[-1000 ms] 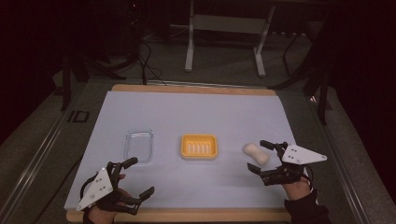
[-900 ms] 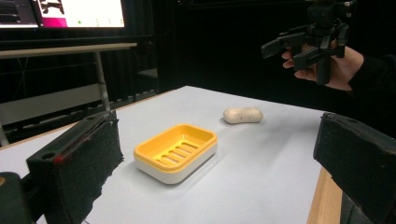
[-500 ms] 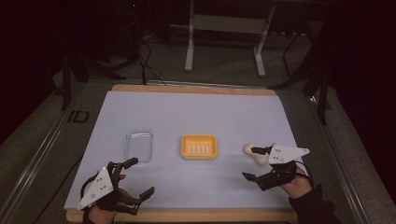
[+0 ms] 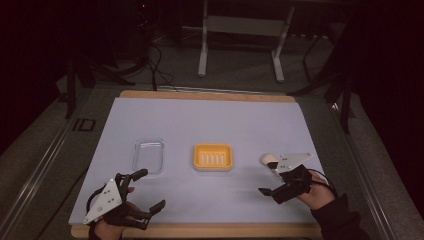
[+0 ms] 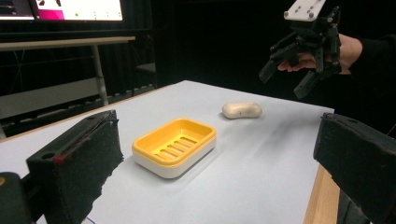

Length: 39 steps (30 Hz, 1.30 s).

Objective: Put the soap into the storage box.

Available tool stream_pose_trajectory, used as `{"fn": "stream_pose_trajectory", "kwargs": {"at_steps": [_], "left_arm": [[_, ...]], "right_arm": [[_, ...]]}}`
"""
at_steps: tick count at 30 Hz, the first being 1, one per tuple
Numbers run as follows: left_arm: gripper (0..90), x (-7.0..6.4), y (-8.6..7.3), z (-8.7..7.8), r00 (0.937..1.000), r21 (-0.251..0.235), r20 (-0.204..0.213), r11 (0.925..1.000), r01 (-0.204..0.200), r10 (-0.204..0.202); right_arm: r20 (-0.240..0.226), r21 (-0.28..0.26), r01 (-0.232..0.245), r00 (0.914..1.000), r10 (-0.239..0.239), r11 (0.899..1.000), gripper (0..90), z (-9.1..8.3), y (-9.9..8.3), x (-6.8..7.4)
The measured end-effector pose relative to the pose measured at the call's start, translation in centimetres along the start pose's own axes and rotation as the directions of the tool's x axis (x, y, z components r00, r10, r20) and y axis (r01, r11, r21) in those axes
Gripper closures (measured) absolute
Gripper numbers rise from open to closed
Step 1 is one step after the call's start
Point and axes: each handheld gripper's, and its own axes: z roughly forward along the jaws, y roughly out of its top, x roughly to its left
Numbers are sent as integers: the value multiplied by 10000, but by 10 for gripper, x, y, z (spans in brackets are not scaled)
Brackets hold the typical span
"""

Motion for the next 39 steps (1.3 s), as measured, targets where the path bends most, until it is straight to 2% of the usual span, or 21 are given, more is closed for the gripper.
{"fn": "stream_pose_trajectory", "kwargs": {"at_steps": [6, 9, 11, 16, 20, 22, 23, 24, 27, 33, 34, 35, 36, 38, 39], "left_arm": [[11, 0, 0, 1, 10000, 44, 11, 10000, -3, 3], [11, 0, -1, 1, 10000, 111, 26, 9999, -35, 35], [11, 0, -1, 1, 10000, 116, 41, 9999, -54, 53], [11, 0, -1, 1, 9999, 129, 79, 9999, -66, 65], [11, -1, -1, 2, 9999, 151, 108, 9998, -91, 89], [11, -1, -1, 2, 9999, 168, 109, 9998, -106, 104], [11, -1, -1, 2, 9999, 171, 105, 9998, -104, 102], [11, -1, -1, 2, 9999, 170, 103, 9998, -105, 103], [11, -1, -1, 2, 9999, 157, 95, 9998, -132, 130], [11, -1, -2, 2, 9999, 187, 113, 9998, -122, 120], [11, -1, -2, 2, 9999, 187, 113, 9998, -122, 120], [11, -1, -2, 2, 9999, 191, 114, 9997, -122, 119], [11, -1, -2, 2, 9999, 191, 112, 9997, -118, 116], [11, -1, -2, 2, 9999, 205, 113, 9997, -123, 120], [11, -1, -2, 2, 9998, 200, 122, 9997, -125, 123]], "right_arm": [[-296, 637, -235, 9992, 254, 9977, 145, 0, 3, -4], [-183, 1142, -204, 9996, 226, 9933, 145, 1, 6, -5], [-314, 1579, -337, 9987, 392, 9869, 144, 2, 7, -7], [-246, 2538, -174, 9994, 245, 9671, 144, 5, 10, -8], [-380, 2932, -244, 9986, 372, 9557, 148, 8, 11, -9], [-524, 3242, -415, 9967, 617, 9451, 146, 9, 13, -11], [-548, 3359, -376, 9967, 594, 9411, 146, 10, 13, -11], [-640, 3621, -483, 9950, 765, 9309, 135, 11, 14, -12], [-675, 4022, -583, 9934, 931, 9137, 133, 13, 15, -14], [-596, 4662, -713, 9919, 1118, 8818, 131, 16, 18, -17], [-596, 4662, -713, 9919, 1118, 8818, 131, 16, 18, -17], [-561, 4768, -763, 9916, 1169, 8757, 132, 17, 19, -17], [-611, 4983, -777, 9903, 1244, 8635, 134, 18, 20, -18], [-649, 5221, -816, 9887, 1349, 8490, 138, 20, 21, -18], [-708, 5420, -854, 9866, 1467, 8361, 139, 22, 22, -19]]}}
